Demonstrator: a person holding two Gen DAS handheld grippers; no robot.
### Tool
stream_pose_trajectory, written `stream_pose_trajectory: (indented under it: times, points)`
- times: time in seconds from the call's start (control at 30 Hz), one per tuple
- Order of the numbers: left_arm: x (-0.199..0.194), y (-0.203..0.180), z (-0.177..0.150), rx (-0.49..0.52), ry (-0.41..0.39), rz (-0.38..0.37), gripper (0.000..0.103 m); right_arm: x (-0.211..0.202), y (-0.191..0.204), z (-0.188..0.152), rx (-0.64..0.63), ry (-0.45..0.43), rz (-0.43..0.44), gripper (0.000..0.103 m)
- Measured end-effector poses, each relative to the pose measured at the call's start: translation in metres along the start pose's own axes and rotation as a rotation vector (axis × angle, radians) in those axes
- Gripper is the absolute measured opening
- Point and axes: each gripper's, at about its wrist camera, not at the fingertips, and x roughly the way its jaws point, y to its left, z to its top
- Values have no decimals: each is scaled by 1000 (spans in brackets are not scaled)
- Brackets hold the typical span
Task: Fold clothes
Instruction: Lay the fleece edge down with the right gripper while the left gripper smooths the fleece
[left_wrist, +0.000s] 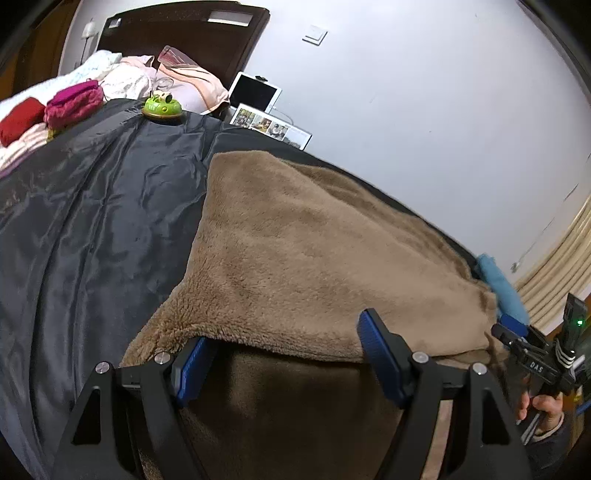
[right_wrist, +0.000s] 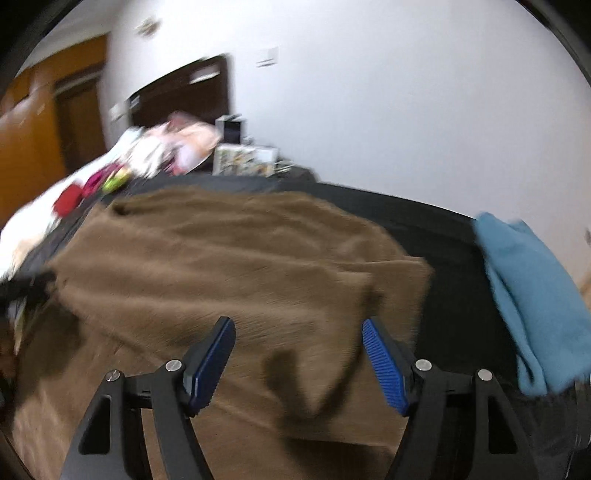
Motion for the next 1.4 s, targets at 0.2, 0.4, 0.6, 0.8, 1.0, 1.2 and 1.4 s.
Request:
stream_pose_trajectory:
  times: [0.2,0.4,0.6,0.8,1.0,1.2,1.4]
  points:
    - [8,10,1,-18,28,27,79,30,11,-15,-57,106,20,73]
    - [11,6,1,20,31,68,78,29,14,-24,-77,92,12,74]
    - [0,11,3,-28,67,33,78,31,11,-24,-74,81,11,75]
    - [-33,15,2,-34,63,40,78,30,10,-24,-72,77,13,76]
    - [-54,9,23,16,-2,103,78,17,6,-11,-2,81,36,77]
    - [-30,-26,46,86,1,49,78,3,2,7,60,4,84,77]
    - [23,-69,52,220,54,48,78,17,1,16,72,10,92,77]
